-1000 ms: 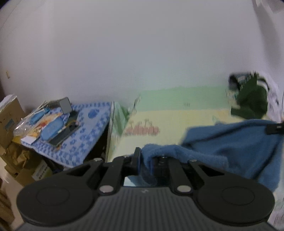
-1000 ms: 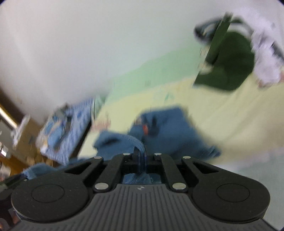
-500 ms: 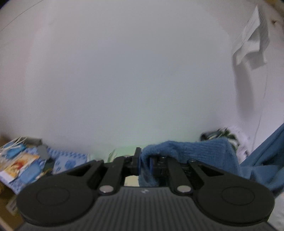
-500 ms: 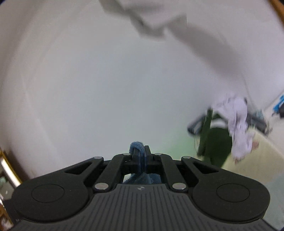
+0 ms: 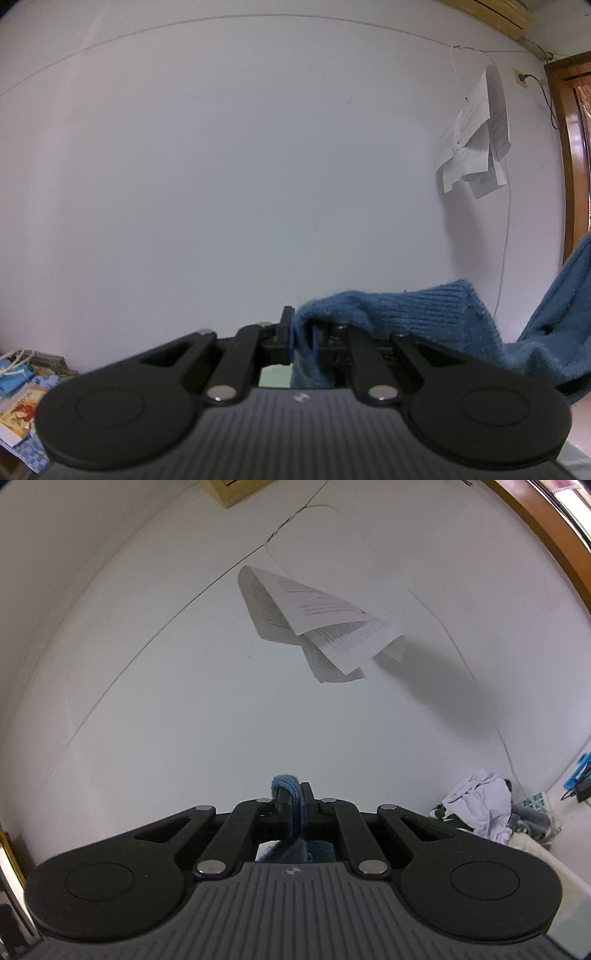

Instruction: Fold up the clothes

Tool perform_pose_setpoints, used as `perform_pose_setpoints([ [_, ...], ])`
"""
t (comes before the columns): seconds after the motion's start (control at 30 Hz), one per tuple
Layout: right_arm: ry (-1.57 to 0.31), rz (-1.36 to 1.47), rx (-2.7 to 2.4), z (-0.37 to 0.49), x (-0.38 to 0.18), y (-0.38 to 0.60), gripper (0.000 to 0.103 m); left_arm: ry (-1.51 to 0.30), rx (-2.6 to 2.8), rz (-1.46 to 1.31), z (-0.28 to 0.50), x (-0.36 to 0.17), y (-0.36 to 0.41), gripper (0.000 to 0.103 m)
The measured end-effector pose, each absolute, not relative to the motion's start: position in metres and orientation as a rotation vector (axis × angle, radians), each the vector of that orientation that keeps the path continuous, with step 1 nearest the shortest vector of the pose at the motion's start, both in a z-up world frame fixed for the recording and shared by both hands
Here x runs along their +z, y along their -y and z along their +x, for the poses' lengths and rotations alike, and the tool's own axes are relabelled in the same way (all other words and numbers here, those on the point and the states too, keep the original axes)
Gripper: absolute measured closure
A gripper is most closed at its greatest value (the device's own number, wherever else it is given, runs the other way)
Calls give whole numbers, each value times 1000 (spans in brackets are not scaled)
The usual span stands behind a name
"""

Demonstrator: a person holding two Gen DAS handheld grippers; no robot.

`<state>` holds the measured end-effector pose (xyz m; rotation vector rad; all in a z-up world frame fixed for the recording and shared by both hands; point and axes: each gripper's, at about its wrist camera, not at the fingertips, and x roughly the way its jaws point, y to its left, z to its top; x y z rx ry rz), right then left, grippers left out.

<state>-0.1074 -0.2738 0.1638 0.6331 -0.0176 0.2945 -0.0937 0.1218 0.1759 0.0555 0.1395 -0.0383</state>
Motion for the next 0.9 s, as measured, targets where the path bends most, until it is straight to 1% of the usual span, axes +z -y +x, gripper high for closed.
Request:
perform_pose_setpoints([
  [0.1, 4, 629, 304, -107, 162, 279, 99, -169, -22, 61, -77, 170, -117, 91],
  [0.2, -54, 549, 352, -110, 162, 278, 99, -198, -3, 74, -57, 161, -111, 91],
  [0.23, -74, 522, 367, -111, 162, 277, 99, -204, -2, 84, -51, 156, -108, 89],
  [0.3, -130, 462, 406, -113, 158, 274, 99, -226, -4, 81, -41, 140, -105, 86],
  [0.37, -217, 385, 450, -113, 146, 266, 99, -283, -27, 58, -29, 124, -102, 86],
  [0.57, -509, 313, 613, -101, 78, 228, 99, -453, -80, 67, 13, 63, -83, 86],
  [0.7, -664, 151, 659, -93, 25, 177, 99, -520, -123, 89, 36, 28, -58, 86],
  [0.8, -775, 102, 716, -84, -12, 147, 99, -575, -147, 99, 43, 3, -44, 85],
  [0.87, -830, 71, 757, -78, -34, 129, 98, -599, -155, 124, 45, -14, -36, 83],
  [0.9, -848, 45, 760, -75, -41, 124, 98, -612, -157, 138, 47, -22, -33, 79],
])
